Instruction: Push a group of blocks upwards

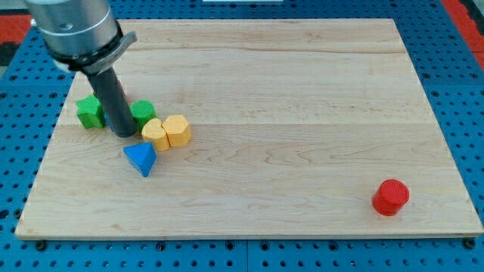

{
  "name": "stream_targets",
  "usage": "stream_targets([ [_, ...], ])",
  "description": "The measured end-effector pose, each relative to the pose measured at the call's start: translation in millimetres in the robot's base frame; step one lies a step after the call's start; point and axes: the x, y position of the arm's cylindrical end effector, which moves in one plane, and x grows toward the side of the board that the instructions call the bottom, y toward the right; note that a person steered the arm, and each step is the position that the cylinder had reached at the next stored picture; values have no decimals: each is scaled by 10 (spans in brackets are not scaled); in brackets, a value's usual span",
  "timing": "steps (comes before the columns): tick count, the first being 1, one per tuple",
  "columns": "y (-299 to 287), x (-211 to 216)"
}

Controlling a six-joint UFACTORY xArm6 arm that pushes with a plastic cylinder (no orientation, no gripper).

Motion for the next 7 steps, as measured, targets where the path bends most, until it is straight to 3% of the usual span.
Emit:
stream_targets([
  [1,54,-42],
  [2,-97,208],
  [3,-529,-19],
  [5,-590,-77],
  [7,34,-436],
])
